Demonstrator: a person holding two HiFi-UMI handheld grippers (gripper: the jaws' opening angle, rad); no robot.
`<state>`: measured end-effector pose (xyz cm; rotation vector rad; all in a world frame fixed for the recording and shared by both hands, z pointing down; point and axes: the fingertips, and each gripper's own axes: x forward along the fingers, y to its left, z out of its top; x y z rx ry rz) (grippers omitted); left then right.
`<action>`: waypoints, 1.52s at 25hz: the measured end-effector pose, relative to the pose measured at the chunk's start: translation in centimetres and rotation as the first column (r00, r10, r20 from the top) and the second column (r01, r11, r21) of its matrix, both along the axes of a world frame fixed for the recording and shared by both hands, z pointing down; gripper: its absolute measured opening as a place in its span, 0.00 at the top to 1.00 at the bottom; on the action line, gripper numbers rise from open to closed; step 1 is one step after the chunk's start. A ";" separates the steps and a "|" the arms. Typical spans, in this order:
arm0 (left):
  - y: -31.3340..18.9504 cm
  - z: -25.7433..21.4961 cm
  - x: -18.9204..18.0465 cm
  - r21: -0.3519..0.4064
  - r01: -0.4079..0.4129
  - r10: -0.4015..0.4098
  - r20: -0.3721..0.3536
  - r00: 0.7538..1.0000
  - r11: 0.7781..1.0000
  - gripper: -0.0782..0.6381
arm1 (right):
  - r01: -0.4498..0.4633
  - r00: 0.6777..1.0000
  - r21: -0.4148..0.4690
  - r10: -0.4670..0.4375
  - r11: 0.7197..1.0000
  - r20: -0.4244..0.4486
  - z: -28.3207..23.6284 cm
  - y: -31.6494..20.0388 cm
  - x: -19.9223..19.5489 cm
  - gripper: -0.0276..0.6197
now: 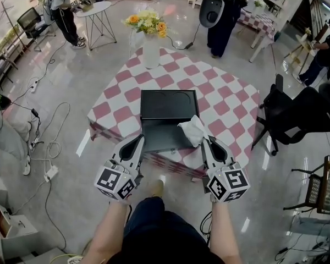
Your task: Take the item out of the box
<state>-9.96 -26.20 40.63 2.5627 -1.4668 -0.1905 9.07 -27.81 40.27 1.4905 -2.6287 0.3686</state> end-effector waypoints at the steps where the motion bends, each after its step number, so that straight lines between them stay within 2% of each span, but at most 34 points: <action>1: 0.3 -0.2 -0.1 0.002 0.004 -0.004 0.000 1.000 1.000 0.89 | -0.001 1.000 0.006 0.001 1.000 0.000 -0.2 0.3 0.0 0.90; 24: 6.3 -3.3 -0.8 0.066 0.038 -0.038 0.001 0.999 0.997 0.89 | -0.015 1.000 0.120 0.014 0.993 0.008 -4.9 6.3 0.6 0.90; 38: 8.9 -4.3 -0.9 0.089 0.046 -0.046 0.007 0.999 0.995 0.89 | -0.021 1.000 0.159 0.020 0.987 0.009 -6.5 9.1 1.0 0.91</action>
